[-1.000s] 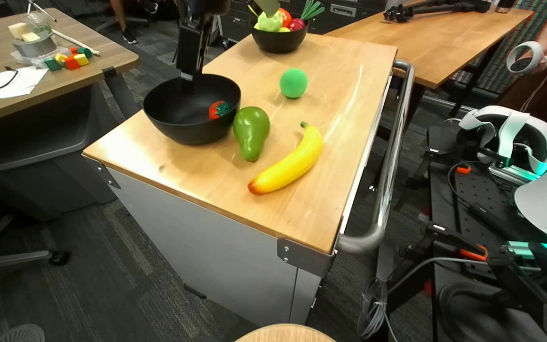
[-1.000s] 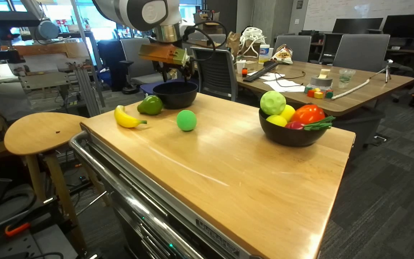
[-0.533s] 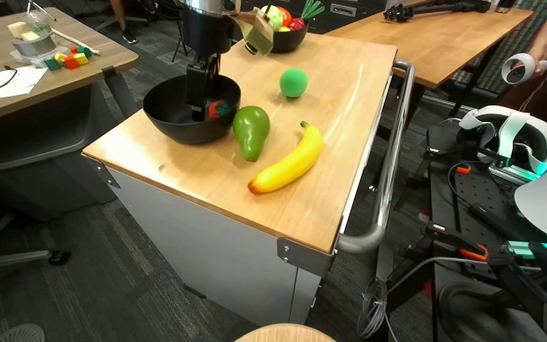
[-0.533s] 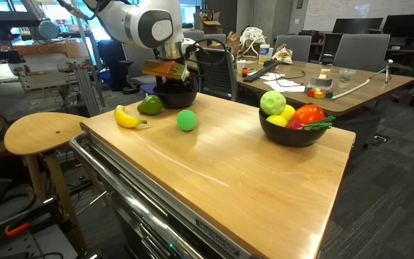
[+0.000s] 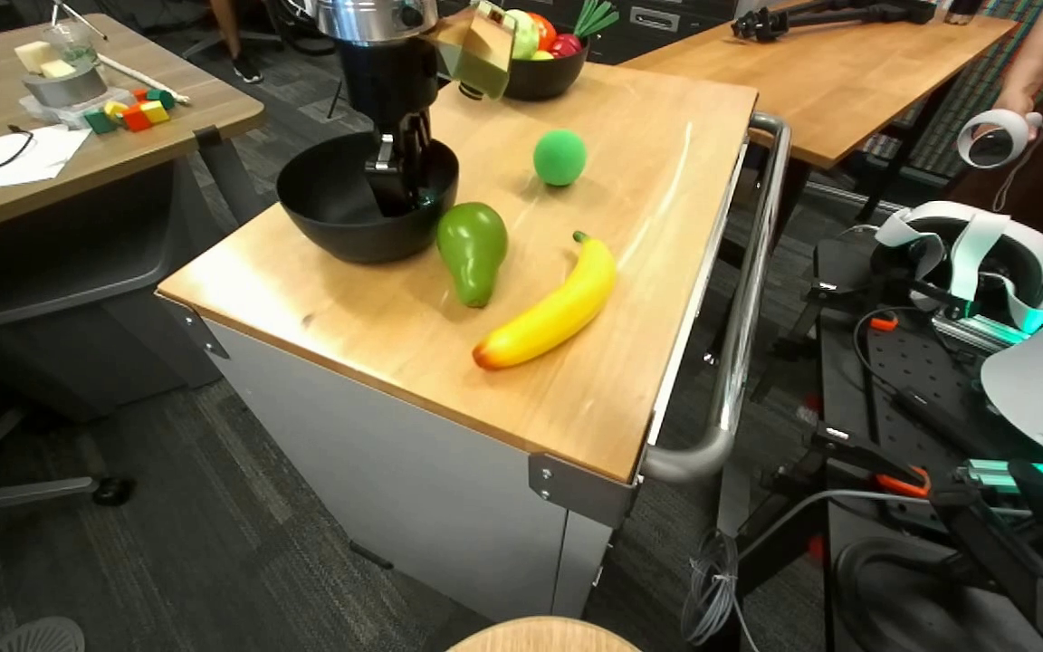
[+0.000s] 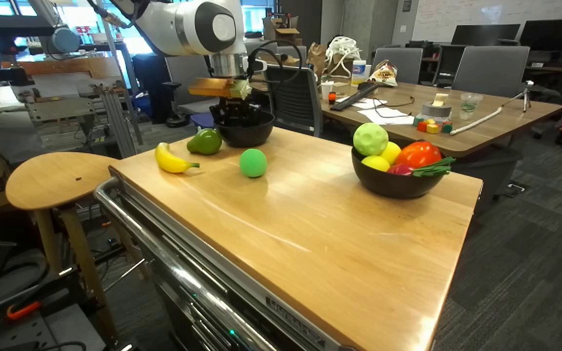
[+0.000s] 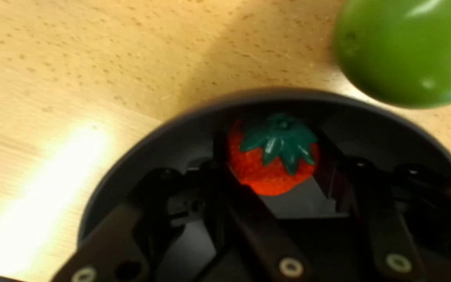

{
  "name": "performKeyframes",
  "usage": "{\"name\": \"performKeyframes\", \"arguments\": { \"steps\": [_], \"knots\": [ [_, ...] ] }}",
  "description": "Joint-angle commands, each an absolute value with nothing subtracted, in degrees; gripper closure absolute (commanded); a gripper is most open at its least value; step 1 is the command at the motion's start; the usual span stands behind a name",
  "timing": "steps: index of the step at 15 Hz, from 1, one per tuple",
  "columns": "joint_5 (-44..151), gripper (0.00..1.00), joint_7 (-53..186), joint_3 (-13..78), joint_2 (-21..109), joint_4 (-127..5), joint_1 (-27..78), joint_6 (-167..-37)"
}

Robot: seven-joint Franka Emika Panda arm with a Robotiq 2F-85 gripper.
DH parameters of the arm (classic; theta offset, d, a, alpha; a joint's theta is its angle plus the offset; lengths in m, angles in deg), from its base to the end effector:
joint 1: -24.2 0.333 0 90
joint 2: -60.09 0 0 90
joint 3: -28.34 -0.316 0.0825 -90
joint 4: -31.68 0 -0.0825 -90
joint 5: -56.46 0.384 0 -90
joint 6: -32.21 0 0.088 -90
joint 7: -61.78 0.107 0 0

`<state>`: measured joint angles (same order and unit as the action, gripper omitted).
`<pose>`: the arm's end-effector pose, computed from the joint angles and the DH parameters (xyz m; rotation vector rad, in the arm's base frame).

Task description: Remove the objects one at a time from the black bowls starting with the left bowl and place the objects on the table

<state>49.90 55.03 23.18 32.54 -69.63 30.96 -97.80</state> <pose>0.6477 0.1286 0.2943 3.0374 0.5966 0.0388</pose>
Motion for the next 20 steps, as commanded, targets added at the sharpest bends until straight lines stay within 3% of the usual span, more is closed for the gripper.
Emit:
{"name": "performKeyframes", "arguments": {
  "steps": [1, 3, 7, 13, 20],
  "knots": [
    [46.6, 0.68, 56.9, 24.0, 30.2, -64.0, 33.3, -91.4],
    [45.7, 0.74, 56.8, 23.8, 29.7, -62.7, 33.8, -89.8],
    [44.7, 0.74, 55.1, 23.0, 32.5, -64.1, 33.9, -91.8],
    [47.2, 0.74, 49.3, 21.6, 49.4, -77.2, 30.4, -106.7],
    [66.8, 0.74, 36.0, 26.2, 57.8, -87.9, 21.2, -114.2]
  ]
}}
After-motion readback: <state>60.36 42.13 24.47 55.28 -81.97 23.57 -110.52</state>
